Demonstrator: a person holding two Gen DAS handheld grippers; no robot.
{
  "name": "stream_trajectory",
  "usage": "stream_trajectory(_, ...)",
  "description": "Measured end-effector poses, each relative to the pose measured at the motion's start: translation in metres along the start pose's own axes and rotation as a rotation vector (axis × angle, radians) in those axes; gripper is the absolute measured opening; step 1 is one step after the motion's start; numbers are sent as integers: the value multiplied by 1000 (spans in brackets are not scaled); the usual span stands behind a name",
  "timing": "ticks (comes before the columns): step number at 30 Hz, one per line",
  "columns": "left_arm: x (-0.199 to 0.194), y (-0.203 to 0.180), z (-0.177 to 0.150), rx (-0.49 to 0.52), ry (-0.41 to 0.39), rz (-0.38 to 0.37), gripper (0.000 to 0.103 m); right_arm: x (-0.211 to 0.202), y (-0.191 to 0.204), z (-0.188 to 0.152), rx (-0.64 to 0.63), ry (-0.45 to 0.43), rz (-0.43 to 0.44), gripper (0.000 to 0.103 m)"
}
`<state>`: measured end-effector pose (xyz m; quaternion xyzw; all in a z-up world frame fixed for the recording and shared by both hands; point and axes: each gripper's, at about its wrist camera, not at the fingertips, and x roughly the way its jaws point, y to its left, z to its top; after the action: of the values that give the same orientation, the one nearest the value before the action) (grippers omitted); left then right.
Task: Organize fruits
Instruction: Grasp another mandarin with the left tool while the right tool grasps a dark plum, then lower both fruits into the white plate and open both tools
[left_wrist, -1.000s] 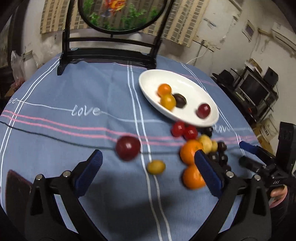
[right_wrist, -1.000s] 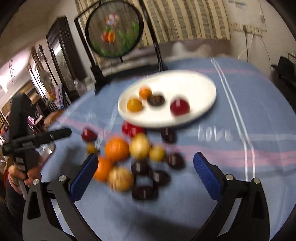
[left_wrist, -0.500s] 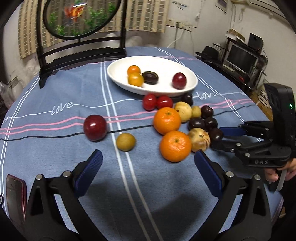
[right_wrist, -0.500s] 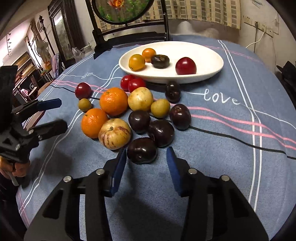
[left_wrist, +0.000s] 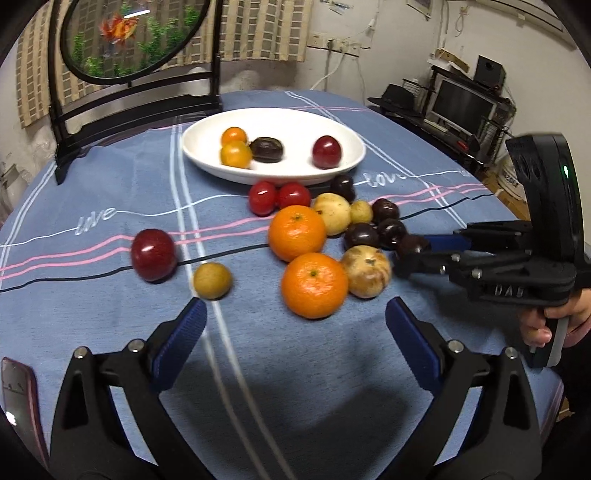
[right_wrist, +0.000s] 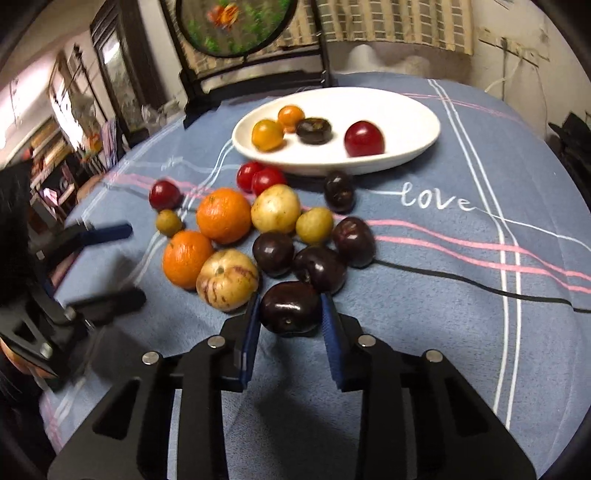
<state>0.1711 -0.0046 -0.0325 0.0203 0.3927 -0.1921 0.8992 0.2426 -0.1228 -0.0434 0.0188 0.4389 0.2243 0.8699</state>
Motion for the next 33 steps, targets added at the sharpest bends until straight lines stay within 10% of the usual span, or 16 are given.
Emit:
stream_trajectory(5,18,-9,3,53,47,-15,59,-3,-2,1,12,-1,-5,32)
stream_trajectory(24,22,-15,7,87,61,-11,45,-16,0,7,-1,-53,4,32)
stream_trajectory(33,31,16,109,-11,-45,-24,45,6,-17,78,43,-191,-27,32)
